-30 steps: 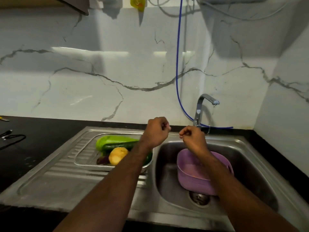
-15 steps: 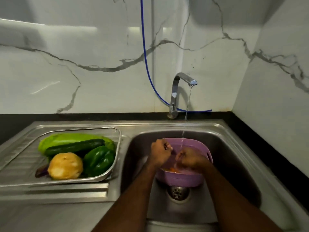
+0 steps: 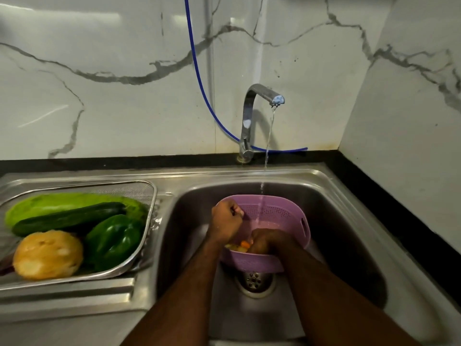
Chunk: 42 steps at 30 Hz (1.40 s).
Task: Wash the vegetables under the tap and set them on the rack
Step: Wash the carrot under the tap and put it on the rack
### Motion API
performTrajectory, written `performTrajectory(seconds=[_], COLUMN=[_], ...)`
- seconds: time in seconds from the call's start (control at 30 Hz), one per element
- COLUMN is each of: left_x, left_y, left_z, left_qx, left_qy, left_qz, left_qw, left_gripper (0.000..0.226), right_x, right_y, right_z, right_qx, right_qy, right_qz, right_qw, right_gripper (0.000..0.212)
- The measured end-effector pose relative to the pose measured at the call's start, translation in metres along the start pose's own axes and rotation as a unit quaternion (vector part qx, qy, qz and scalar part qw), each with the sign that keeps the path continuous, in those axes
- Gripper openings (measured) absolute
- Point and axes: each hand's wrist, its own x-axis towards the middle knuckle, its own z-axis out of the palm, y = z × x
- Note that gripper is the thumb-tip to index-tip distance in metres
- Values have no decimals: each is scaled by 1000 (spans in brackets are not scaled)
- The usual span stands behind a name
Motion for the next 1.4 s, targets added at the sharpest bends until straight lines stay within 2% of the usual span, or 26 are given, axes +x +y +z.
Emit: performTrajectory(seconds=[0.07, 0.2, 0.3, 0.33, 0.43, 0.5, 0.57, 0.63, 0.73, 0.87, 0.97, 1.03, 1.17, 1.23, 1.33, 1.4], left_x=[0, -2, -3, -3, -2, -1, 1, 6, 10, 14, 11, 7, 2, 4, 6, 8], left_y=[0, 2, 3, 3, 1, 0, 0, 0, 1, 0, 2, 7, 16, 17, 17, 16], left_z=[1, 1, 2, 3, 3, 5, 5, 6, 10, 19, 21, 21, 21, 25, 29, 29], left_qx=[-1, -2, -6, -8, -6, -3, -10, -14, -14, -22, -156, -244, -307, -319, -335, -342], left_qy=[-3, -15, -19, -18, -20, -13, 1, -1, -19, -72, -82, -90, -67, -46, -29, -31], left_qz=[5, -8, -14, -11, 0, -1, -7, -20, -38, -4, -44, -64, -58, -55, -57, -57], left_qw=[1000, 1000, 1000, 1000, 1000, 1000, 1000, 1000, 999, 997, 983, 964, 948, 945, 940, 937], left_gripper=[18, 14, 13, 14, 14, 14, 15, 15, 15, 19, 20, 24, 25, 20, 7, 6], right_x=[-3, -9, 1, 11, 2, -9, -11, -12, -19, -22, -21, -19, -22, -25, -27, -26], right_y=[-2, -7, -2, 5, 7, 3, -1, -5, -14, -16, -15, -15, -12, -9, -7, -7], right_z=[0, 1, 4, 4, -8, -17, -21, -23, -29, -38, -45, -48, -55, -56, -56, -54], right_qx=[-2, -12, -5, 26, 121, 147, 171, 213, 376, 571, 653, 688, 750, 748, 730, 735], right_qy=[-21, -21, 21, 35, 127, 197, 234, 231, 215, 197, 195, 203, 196, 168, 115, 86], right_qz=[-1, -60, -94, -103, -104, -102, -92, -97, -110, -100, -60, -46, -58, -80, -119, -145], right_qw=[1000, 998, 995, 994, 979, 964, 953, 944, 894, 791, 729, 695, 629, 637, 663, 656], right_gripper=[71, 64, 75, 70, 27, 14, 25, 30, 23, 26, 16, 19, 27, 26, 48, 57])
